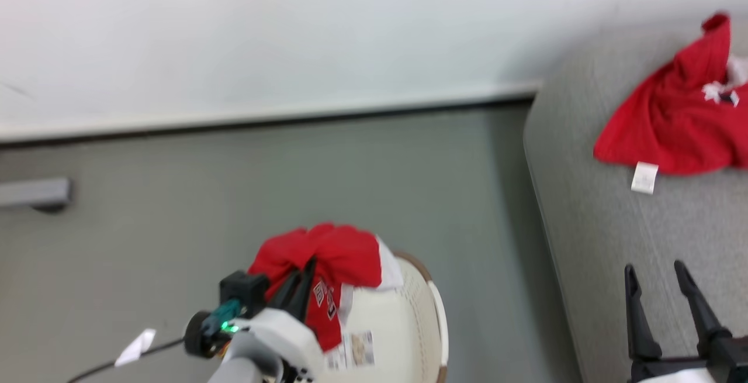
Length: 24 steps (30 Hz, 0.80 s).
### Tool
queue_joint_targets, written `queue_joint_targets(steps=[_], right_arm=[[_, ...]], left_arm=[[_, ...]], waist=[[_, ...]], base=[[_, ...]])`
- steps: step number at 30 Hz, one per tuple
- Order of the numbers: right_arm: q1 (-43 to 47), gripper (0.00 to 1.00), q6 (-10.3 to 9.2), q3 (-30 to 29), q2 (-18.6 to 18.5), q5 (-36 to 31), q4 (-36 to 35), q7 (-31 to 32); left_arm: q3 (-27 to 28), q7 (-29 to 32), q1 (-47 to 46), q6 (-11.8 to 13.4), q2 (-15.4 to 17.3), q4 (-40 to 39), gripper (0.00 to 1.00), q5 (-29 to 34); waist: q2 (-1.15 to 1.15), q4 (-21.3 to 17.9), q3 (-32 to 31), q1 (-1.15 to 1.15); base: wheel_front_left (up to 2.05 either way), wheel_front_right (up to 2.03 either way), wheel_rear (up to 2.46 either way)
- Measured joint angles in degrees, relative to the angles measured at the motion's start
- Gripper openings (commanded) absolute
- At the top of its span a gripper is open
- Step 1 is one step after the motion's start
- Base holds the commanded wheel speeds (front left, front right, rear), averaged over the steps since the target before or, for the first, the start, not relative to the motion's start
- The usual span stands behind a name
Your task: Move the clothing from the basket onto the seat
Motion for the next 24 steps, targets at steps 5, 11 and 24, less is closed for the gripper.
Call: queue_joint_targets(steps=[5,11,24], right_arm=[[2.17,1.00,0.00,0.13,-0.01,-0.92,1.21,0.00],[5.92,1.00,0.00,0.87,0.00,-1.36,2.98,0.00],[8.39,1.00,0.00,2.67,-0.01,-1.40,4.02,0.00]], left_arm=[[1.20,0.00,5.09,1.13,1.56,-5.42,0.00,0.00],[1.87,0.01,11.23,1.71,3.39,-10.91,0.00,0.05],[3.91,0.73,18.48,3.67,7.12,-20.20,0.00,-0.63]], waist=[[0.00,1.64,-6.17,0.00],[0.00,2.90,-12.79,0.00],[0.00,2.35,-19.97,0.01]], base=[[0.00,0.00,0.00],[0.00,0.00,0.00],[0.00,0.00,0.00]])
